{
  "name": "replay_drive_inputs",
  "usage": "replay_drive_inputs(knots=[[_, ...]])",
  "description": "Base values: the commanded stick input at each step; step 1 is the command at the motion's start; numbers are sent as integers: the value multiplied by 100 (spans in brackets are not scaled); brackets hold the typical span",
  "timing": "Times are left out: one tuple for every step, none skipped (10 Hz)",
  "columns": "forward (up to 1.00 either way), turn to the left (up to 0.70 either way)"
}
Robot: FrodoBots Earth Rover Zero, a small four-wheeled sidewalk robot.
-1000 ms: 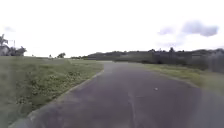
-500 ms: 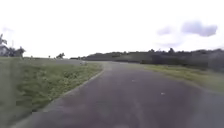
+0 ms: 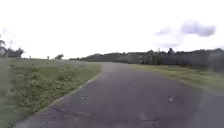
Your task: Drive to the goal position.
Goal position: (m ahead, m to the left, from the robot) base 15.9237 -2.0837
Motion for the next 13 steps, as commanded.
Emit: replay_drive_inputs(knots=[[70,2],[70,2],[70,2],[70,2],[70,2],[70,2],[70,2],[70,2],[70,2],[70,2],[70,2],[70,2],[70,2]])
